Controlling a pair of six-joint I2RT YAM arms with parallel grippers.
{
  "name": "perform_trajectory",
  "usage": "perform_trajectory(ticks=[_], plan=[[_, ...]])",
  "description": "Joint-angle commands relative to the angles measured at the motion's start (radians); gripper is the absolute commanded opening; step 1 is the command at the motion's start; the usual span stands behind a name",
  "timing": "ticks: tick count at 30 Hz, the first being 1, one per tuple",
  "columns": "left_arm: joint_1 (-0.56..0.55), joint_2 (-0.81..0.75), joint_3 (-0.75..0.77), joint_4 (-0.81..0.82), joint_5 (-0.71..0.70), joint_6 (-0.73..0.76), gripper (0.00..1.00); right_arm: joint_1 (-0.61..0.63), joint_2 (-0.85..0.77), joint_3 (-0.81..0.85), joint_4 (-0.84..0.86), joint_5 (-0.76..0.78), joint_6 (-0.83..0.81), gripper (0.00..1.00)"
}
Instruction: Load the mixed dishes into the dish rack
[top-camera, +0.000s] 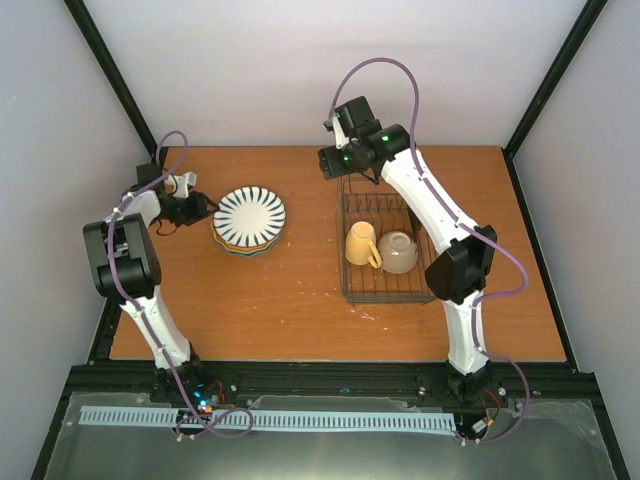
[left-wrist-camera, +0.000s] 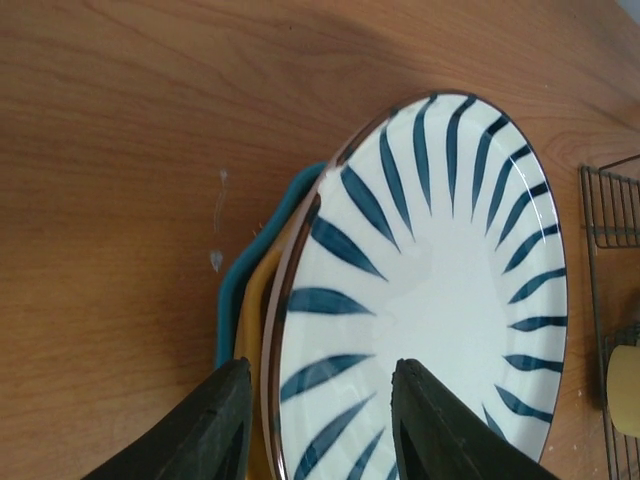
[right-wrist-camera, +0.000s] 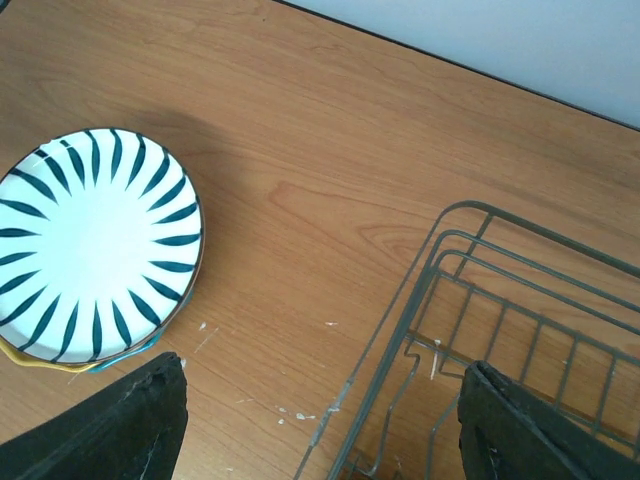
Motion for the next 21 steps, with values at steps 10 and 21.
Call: perform_trajectory(ticks=[10, 21], plan=[[-0.036, 0.105, 0.100, 0.004, 0.013, 0.036, 0.39, 0.020, 0.046, 0.058, 0.011, -0.054, -0.018, 0.73], [-0.043, 0.132, 0.119, -0.004, 0.010, 0.051, 0.26, 0.021, 0.062, 0.065, 0.013, -0.074, -0.020, 0.73]])
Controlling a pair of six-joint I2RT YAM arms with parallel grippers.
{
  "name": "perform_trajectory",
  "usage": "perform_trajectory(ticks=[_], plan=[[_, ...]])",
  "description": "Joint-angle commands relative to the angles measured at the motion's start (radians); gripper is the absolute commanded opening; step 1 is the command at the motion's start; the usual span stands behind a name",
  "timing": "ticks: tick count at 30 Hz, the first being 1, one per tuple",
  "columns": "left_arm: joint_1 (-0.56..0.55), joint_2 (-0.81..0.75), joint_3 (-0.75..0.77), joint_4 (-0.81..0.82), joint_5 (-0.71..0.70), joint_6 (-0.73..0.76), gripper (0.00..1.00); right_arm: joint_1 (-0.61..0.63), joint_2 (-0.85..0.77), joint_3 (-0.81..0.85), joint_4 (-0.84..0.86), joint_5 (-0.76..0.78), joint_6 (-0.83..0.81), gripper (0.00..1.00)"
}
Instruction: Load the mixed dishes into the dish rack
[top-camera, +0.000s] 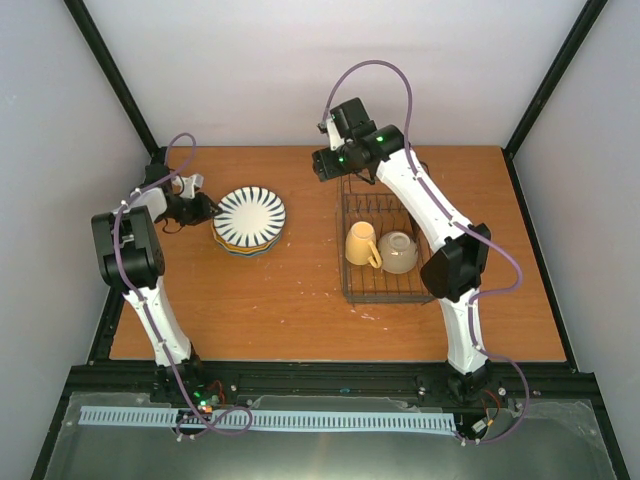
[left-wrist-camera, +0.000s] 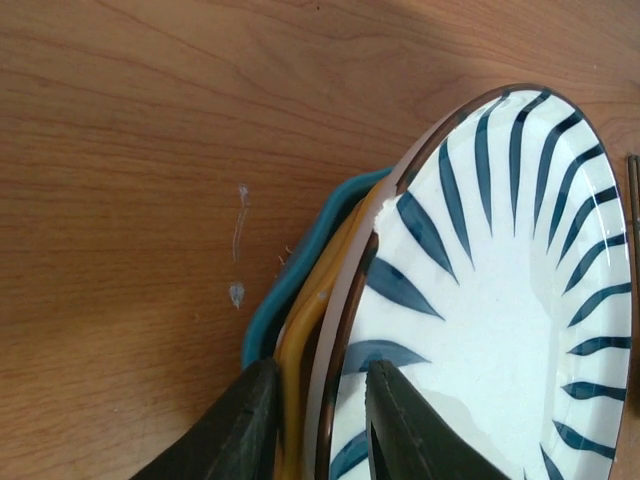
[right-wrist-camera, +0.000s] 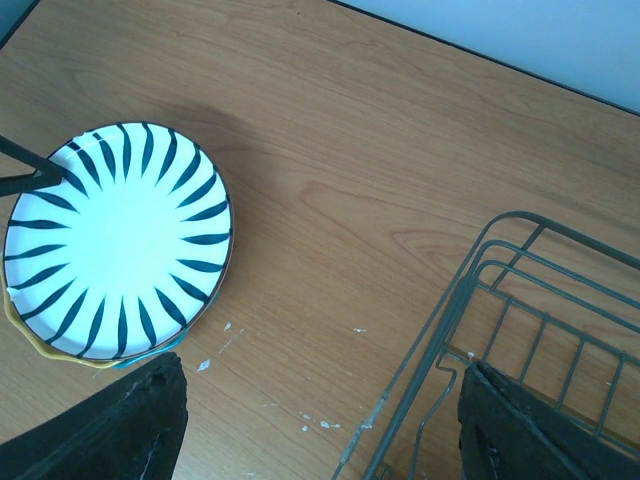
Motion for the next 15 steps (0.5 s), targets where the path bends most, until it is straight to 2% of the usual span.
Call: perform_trajectory(ticks=[1, 7, 11, 15], plan=[[-0.011, 0.019, 0.040, -0.003, 0.029, 0.028, 0.23, 0.011, 0.022, 0.033, 0.010, -0.017, -0.014, 0.73], [-0.012, 0.012, 0.041, -0.010, 0.032, 0.032, 0.13, 0.011, 0.028, 0.032, 0.010, -0.026, -0.014, 0.73], [-0.012, -0.003, 0.043, -0.018, 0.035, 0.034, 0.01, 0.013, 0.033, 0.028, 0.009, -0.032, -0.015, 0.73], [-0.012, -0.032, 0.049, -0.031, 0.044, 0.037, 0.01, 0.017, 0.036, 0.026, 0.016, -0.056, -0.017, 0.73]])
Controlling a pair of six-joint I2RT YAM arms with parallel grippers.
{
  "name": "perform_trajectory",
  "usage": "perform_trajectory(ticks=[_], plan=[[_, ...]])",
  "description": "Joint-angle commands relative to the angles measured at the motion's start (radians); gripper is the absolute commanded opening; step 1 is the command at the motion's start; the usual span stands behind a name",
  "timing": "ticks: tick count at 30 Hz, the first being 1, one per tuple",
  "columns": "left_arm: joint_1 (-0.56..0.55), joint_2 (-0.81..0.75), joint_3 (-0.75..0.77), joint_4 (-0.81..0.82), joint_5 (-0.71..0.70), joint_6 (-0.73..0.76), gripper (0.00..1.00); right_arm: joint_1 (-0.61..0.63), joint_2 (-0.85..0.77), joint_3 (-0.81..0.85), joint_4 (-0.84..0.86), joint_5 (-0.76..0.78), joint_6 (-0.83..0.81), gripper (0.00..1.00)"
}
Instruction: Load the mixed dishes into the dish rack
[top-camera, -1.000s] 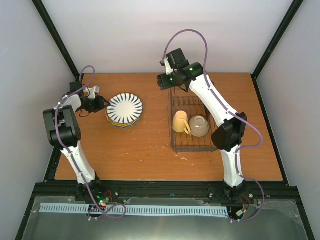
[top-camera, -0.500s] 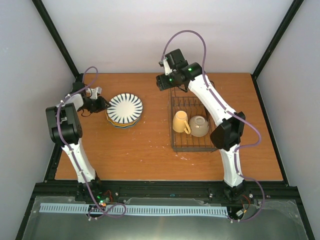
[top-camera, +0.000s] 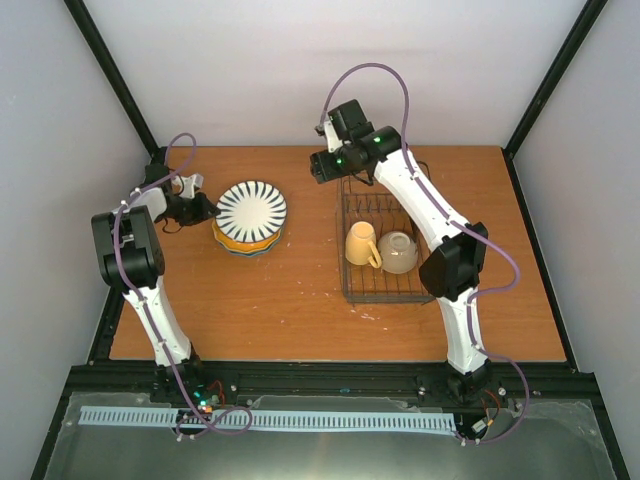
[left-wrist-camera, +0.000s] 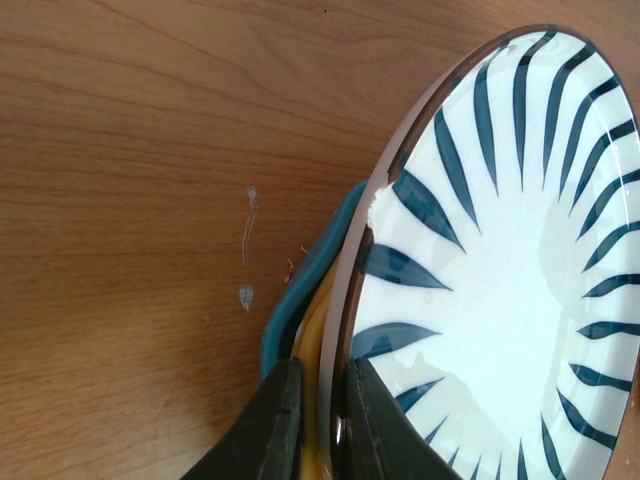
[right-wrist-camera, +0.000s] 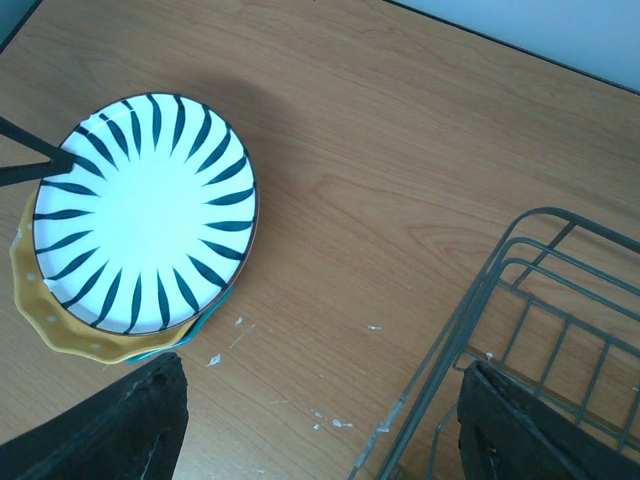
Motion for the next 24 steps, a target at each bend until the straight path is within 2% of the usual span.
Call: perform_trajectory(ticks=[1, 8, 15, 24], plan=[[-0.013, -0.044, 0.047, -0.030, 0.061, 0.020, 0.01, 0.016, 0.021, 0.024, 0.020, -0.047, -0.019, 0.73], [-0.012, -0.118, 0.053, -0.038, 0.098, 0.013, 0.01, 0.015, 0.029, -0.017, 0.110, -0.264, -0.015, 0.73], [-0.013, -0.186, 0.047, -0.052, 0.125, 0.011, 0.01, 0.016, 0.108, -0.016, 0.141, -0.470, 0.004, 0.74], [-0.013, -0.242, 0.009, -0.050, 0.136, 0.012, 0.01, 0.018, 0.181, -0.021, 0.160, -0.518, 0.021, 0.74]])
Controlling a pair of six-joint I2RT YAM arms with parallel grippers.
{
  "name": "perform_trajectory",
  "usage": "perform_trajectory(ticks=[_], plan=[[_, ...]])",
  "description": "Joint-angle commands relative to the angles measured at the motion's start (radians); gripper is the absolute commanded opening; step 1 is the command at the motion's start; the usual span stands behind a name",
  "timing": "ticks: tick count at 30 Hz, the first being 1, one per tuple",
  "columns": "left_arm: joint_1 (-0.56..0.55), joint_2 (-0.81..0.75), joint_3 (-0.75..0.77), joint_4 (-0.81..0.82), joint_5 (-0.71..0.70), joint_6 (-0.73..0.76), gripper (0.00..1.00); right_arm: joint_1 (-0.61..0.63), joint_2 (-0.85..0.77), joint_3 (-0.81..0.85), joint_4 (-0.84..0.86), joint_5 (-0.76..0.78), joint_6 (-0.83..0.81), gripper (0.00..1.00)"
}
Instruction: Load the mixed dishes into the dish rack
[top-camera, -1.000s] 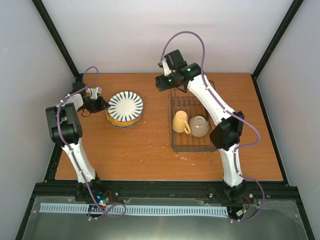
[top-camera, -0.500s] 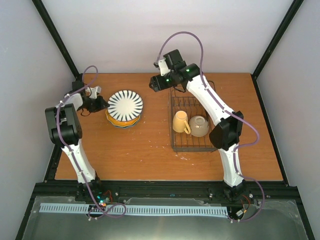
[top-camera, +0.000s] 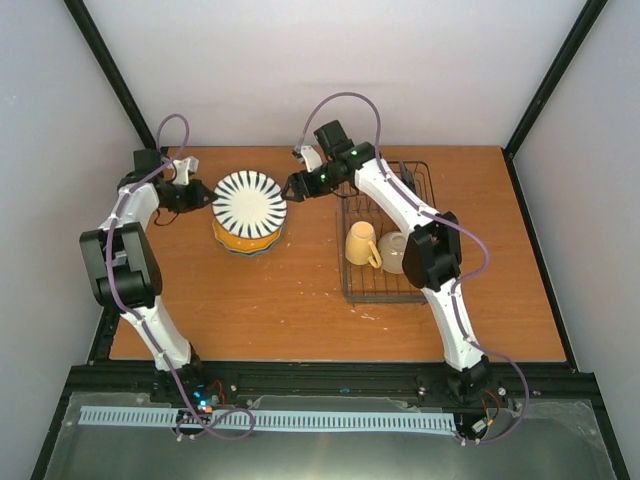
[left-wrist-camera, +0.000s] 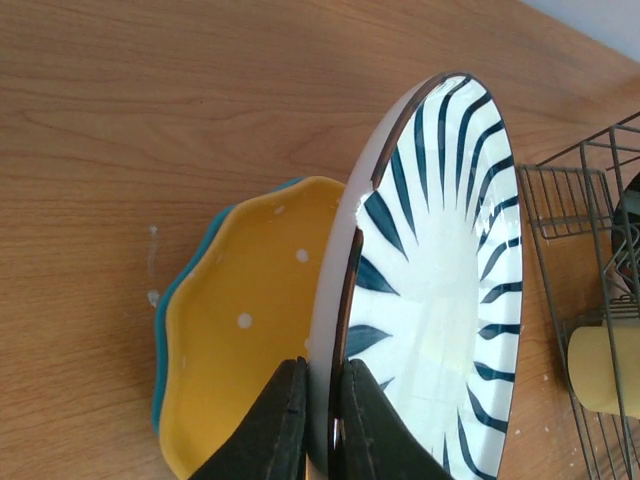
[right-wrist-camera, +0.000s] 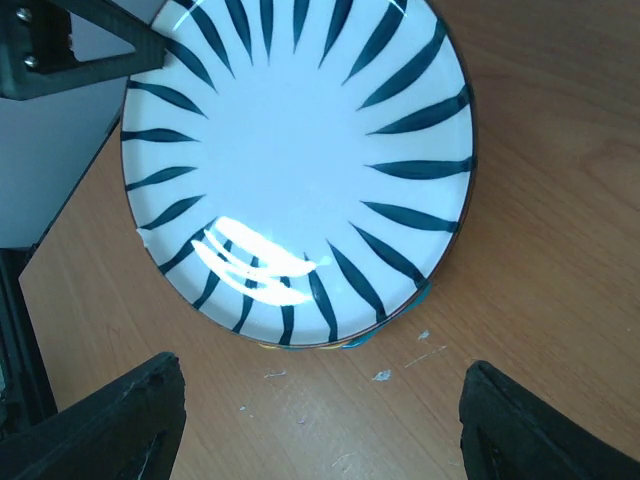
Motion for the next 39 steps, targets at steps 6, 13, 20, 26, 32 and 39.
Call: perform_trajectory(ticks=[6, 13, 20, 26, 32, 39], plan=[[-0.005, -0.050, 0.001, 0.022, 0.109, 0.004, 0.01, 0.013, 0.045, -0.008, 0.042, -0.081, 0.029, 0.74], [-0.004, -0.062, -0.026, 0.051, 0.172, 0.011, 0.01, 0.013, 0.090, -0.009, 0.051, -0.096, 0.041, 0.75], [-0.004, -0.079, -0.020, 0.082, 0.291, -0.018, 0.01, 0.013, 0.113, -0.014, 0.060, -0.109, 0.045, 0.75], [-0.005, -0.092, 0.023, 0.071, 0.345, -0.031, 0.01, 0.013, 0.129, -0.011, 0.079, -0.150, 0.059, 0.76], [-0.004, -0.111, 0.004, 0.161, 0.414, -0.113, 0.00, 0.019, 0.145, 0.000, 0.205, -0.339, 0.158, 0.67], [-0.005, -0.113, -0.011, 0.221, 0.457, -0.173, 0.01, 0.046, 0.134, 0.021, 0.378, -0.513, 0.291, 0.03]])
